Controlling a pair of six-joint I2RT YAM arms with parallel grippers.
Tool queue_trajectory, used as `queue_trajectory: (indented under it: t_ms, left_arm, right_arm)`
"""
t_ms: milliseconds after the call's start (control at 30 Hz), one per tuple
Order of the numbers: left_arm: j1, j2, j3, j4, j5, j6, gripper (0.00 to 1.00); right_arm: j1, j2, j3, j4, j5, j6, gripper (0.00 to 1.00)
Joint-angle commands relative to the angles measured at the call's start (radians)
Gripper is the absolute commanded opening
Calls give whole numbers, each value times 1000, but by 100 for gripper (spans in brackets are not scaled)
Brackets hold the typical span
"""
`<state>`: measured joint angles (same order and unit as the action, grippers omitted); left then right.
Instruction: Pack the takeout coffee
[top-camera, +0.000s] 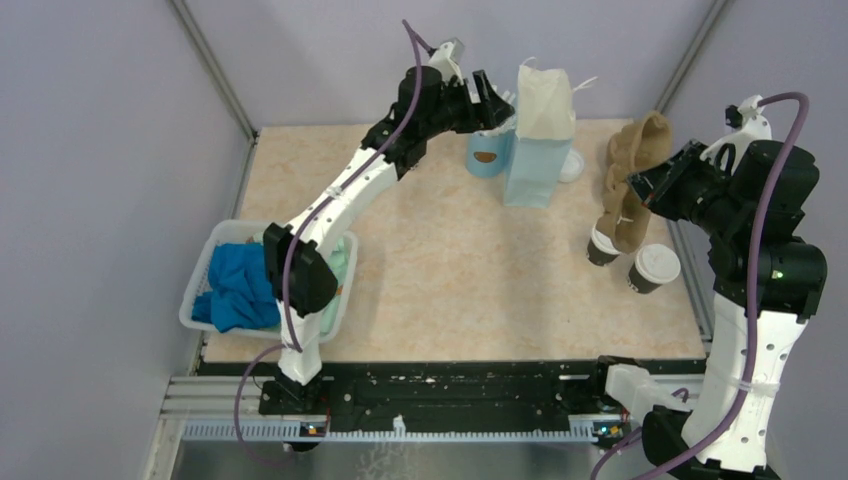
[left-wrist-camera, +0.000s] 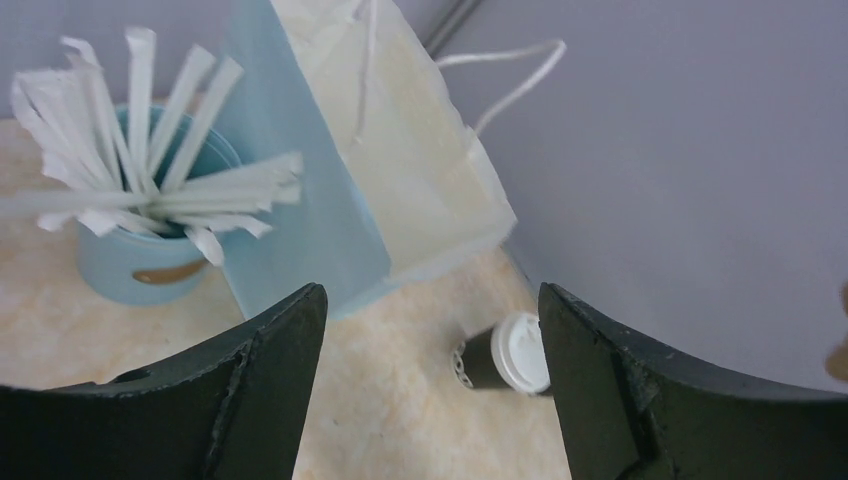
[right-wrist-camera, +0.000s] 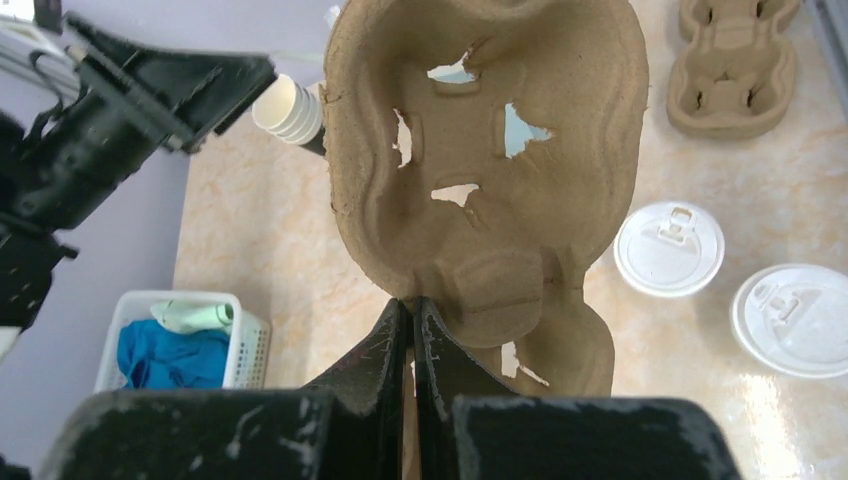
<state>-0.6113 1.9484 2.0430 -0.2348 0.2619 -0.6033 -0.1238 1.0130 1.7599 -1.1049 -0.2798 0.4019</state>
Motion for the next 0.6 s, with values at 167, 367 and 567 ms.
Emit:
queue_trajectory:
  t_ms: [167, 367, 567]
  left_arm:
    - [-74, 237, 197, 122, -192, 71, 87]
    - [-98, 285, 216, 139, -345, 103, 76]
    - [-99, 315, 253, 141, -384, 92, 68]
  right_arm:
    - [0, -22, 4, -51, -39, 0, 0]
    - [-1, -7, 14, -52, -36, -19, 0]
    - [0, -1, -3, -41, -35, -27, 0]
